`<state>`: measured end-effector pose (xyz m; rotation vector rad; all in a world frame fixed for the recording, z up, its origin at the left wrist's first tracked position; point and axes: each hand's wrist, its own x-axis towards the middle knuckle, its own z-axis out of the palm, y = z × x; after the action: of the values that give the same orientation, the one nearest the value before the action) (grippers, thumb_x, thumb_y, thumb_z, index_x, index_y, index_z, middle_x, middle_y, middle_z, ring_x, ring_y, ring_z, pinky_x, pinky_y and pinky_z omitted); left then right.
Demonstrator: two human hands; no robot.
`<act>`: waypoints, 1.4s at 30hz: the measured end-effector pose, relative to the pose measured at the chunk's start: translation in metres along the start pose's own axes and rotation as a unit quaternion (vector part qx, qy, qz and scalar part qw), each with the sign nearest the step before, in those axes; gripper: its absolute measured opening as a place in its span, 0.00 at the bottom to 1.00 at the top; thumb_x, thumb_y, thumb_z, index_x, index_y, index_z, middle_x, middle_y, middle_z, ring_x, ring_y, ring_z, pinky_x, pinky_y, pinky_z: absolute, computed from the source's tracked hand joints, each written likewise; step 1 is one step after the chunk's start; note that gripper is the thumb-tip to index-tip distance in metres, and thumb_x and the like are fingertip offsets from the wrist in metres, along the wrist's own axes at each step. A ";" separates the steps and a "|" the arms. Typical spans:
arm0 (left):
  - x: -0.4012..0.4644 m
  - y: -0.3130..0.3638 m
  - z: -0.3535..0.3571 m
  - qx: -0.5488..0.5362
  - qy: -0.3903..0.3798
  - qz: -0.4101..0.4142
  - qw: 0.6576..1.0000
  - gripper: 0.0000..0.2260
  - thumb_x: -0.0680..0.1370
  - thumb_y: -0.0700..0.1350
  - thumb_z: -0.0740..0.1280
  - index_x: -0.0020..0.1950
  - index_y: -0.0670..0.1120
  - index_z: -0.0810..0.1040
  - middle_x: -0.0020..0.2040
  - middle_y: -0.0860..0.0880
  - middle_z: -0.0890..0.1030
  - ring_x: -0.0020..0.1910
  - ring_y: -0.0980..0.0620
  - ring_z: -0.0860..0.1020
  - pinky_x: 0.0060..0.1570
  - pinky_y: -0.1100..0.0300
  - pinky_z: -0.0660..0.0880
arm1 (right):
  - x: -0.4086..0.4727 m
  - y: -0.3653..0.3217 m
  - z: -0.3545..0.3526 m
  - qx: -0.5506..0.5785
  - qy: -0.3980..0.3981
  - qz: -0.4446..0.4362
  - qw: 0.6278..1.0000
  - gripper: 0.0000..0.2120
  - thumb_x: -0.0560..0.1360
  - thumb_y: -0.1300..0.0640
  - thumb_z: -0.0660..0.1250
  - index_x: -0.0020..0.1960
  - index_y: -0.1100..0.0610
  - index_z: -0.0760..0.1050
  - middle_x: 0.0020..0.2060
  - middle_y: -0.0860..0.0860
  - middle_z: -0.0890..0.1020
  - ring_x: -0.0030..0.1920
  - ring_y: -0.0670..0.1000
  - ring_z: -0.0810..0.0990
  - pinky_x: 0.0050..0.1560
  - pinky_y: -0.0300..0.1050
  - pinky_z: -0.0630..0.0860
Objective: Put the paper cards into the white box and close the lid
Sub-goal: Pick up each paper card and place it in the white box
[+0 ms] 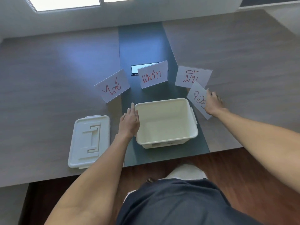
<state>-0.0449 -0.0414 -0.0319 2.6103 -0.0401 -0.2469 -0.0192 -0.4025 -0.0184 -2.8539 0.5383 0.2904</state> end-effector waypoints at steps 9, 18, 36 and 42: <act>-0.001 0.007 0.006 -0.056 0.047 -0.003 0.997 0.23 0.85 0.49 0.44 0.79 0.45 0.56 0.78 0.47 0.63 0.77 0.45 0.62 0.75 0.49 0.58 | -0.018 0.001 -0.009 0.082 0.091 0.014 0.992 0.17 0.75 0.67 0.64 0.63 0.60 0.74 0.58 0.63 0.81 0.56 0.66 0.80 0.53 0.56 0.79; 0.011 0.013 0.003 -0.117 0.063 0.001 0.991 0.22 0.85 0.46 0.48 0.79 0.45 0.57 0.74 0.45 0.67 0.65 0.38 0.73 0.63 0.47 0.68 | -0.038 -0.044 -0.020 0.174 0.234 -0.045 0.955 0.18 0.78 0.67 0.59 0.66 0.60 0.75 0.59 0.60 0.82 0.56 0.64 0.81 0.51 0.56 0.79; 0.007 0.017 0.013 -0.212 0.062 0.006 0.975 0.24 0.84 0.38 0.48 0.80 0.44 0.52 0.60 0.45 0.70 0.52 0.54 0.70 0.57 0.64 0.64 | -0.088 -0.072 -0.055 0.286 0.278 -0.310 0.863 0.13 0.82 0.61 0.64 0.65 0.60 0.78 0.54 0.56 0.85 0.54 0.54 0.84 0.50 0.45 0.82; 0.011 0.020 0.015 -0.218 0.070 0.001 0.973 0.23 0.84 0.39 0.48 0.80 0.45 0.53 0.62 0.45 0.70 0.53 0.54 0.70 0.56 0.64 0.65 | -0.097 -0.060 -0.024 0.308 0.120 -0.326 0.886 0.13 0.80 0.64 0.63 0.63 0.59 0.79 0.55 0.52 0.84 0.55 0.49 0.82 0.54 0.42 0.80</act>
<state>-0.0365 -0.0664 -0.0364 2.1818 0.0551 -0.0607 -0.0813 -0.3214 0.0377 -2.2637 -0.2792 -0.3067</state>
